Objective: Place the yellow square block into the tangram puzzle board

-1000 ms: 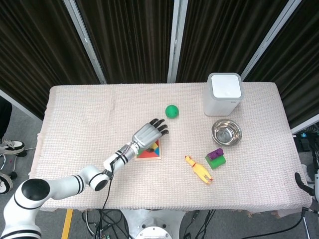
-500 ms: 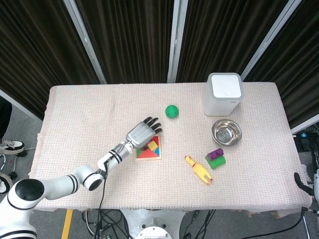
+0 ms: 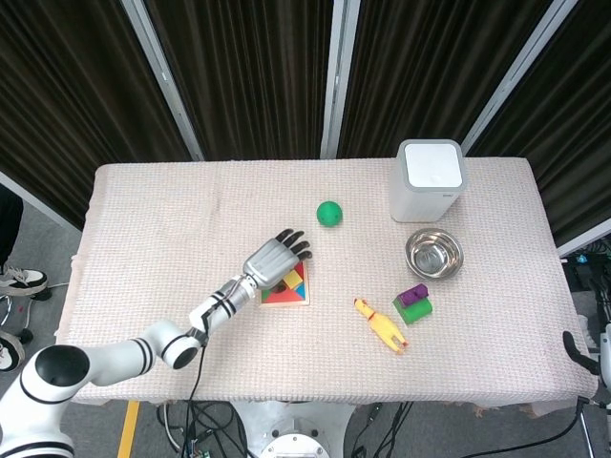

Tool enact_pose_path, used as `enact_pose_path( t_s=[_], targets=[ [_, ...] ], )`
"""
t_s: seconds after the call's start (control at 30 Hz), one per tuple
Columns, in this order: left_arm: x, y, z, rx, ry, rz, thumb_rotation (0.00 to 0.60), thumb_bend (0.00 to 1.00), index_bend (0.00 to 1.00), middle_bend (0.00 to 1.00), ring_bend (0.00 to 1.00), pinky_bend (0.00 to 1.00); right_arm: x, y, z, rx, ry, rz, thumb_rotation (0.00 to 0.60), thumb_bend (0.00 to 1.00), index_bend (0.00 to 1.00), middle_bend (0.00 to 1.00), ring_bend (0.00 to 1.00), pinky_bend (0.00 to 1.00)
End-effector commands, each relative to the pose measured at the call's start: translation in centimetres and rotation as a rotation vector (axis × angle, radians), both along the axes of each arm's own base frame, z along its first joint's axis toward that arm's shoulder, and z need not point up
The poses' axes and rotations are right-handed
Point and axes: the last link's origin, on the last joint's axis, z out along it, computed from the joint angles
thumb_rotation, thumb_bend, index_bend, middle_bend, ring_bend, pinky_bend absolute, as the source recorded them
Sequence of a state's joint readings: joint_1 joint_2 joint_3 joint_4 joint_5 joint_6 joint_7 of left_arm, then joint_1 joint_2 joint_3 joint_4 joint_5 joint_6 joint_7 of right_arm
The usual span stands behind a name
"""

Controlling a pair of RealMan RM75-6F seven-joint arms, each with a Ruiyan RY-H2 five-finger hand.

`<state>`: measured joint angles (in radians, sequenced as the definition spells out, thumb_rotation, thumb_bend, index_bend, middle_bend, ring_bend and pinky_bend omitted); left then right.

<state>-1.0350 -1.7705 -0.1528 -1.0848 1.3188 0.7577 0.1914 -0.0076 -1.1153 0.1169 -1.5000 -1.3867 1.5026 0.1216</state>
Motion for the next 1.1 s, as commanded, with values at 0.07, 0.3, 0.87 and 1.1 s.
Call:
enact_pose_path(
  t_s=[0.07, 0.3, 0.87, 1.1],
  targets=[
    [0.3, -0.1, -0.3, -0.006, -0.001, -0.001, 0.600, 0.11, 0.22, 0.15, 0.02, 0.10, -0.1, 0.0, 0.0, -0.003, -0.003, -0.002, 0.600, 0.24, 0.00, 0.00, 0.00, 0.00],
    [0.7, -0.1, -0.5, -0.008, -0.006, -0.005, 0.600, 0.11, 0.22, 0.15, 0.02, 0.10, -0.3, 0.0, 0.0, -0.001, -0.004, -0.006, 0.600, 0.24, 0.00, 0.00, 0.00, 0.00],
    [0.2, 0.1, 2.9, 0.065, -0.053, -0.008, 0.600, 0.11, 0.22, 0.15, 0.02, 0.10, -0.2, -0.1, 0.2, -0.010, -0.009, 0.001, 0.600, 0.24, 0.00, 0.00, 0.00, 0.00],
    [-6.4, -3.1, 9.9, 0.250, -0.103, 0.127, 0.600, 0.11, 0.21, 0.15, 0.02, 0.11, 0.6, -0.4, -0.4, -0.010, -0.017, 0.030, 0.600, 0.24, 0.00, 0.00, 0.00, 0.00]
  ],
)
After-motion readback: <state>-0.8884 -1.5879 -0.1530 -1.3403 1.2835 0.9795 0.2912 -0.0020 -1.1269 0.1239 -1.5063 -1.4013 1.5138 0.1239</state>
